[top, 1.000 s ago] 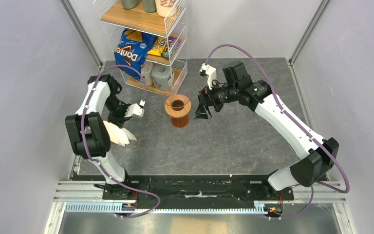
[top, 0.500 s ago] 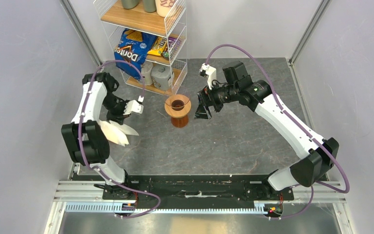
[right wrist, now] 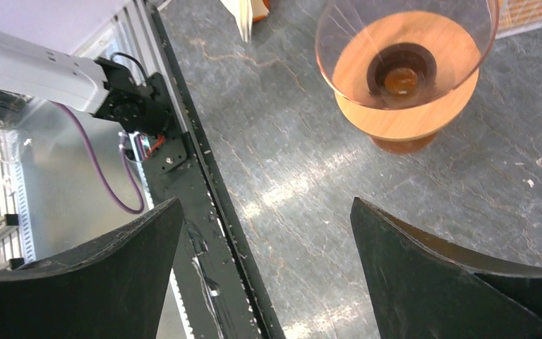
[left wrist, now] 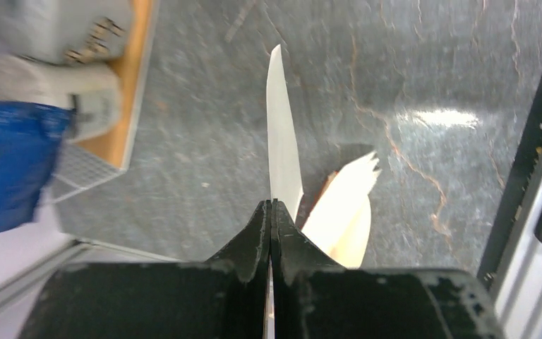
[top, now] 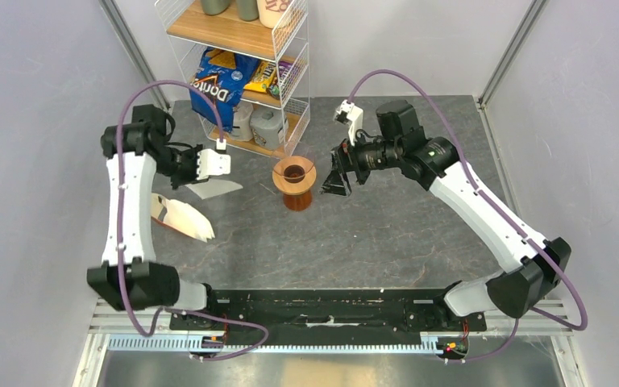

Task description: Place the coffee filter in the dripper

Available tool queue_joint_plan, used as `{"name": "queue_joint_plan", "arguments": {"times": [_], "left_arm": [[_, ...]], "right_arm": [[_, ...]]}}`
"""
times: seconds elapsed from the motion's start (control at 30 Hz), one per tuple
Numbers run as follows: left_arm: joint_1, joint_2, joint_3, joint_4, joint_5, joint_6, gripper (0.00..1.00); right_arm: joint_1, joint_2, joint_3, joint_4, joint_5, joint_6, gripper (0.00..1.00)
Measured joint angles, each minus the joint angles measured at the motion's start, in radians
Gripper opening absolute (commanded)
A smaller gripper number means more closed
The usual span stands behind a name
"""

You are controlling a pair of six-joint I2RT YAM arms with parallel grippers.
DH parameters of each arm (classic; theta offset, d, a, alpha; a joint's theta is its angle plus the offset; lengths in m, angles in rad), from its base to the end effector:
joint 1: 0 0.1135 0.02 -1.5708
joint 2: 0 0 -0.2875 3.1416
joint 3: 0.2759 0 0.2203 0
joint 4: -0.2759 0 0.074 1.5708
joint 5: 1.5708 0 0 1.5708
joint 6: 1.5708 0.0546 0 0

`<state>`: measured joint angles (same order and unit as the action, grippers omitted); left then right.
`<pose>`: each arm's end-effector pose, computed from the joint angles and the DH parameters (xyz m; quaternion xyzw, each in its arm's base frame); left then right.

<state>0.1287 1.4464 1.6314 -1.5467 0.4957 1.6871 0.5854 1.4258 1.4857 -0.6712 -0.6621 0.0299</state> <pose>0.2086 0.0008 0.3774 0.6957 0.6680 -0.0704 0.2546 0.2168 0.1840 0.4034 -0.3743 0.7657 0.4070 0.3287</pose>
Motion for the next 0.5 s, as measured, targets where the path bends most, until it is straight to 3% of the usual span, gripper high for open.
{"name": "queue_joint_plan", "arguments": {"times": [0.23,0.4,0.5], "left_arm": [[-0.045,-0.246,0.032,-0.01,0.195,0.004,0.02],[-0.1,-0.329,0.089,-0.018,0.337,0.008,0.02],[-0.193,-0.364,0.089,-0.003,0.394,-0.028,0.02]], "right_arm": [[0.0,-0.07,-0.004,0.045,-0.033,0.06,0.97],[0.0,-0.137,-0.023,0.084,-0.045,0.082,0.97],[0.0,-0.164,-0.029,0.097,-0.068,0.097,0.97]]}}
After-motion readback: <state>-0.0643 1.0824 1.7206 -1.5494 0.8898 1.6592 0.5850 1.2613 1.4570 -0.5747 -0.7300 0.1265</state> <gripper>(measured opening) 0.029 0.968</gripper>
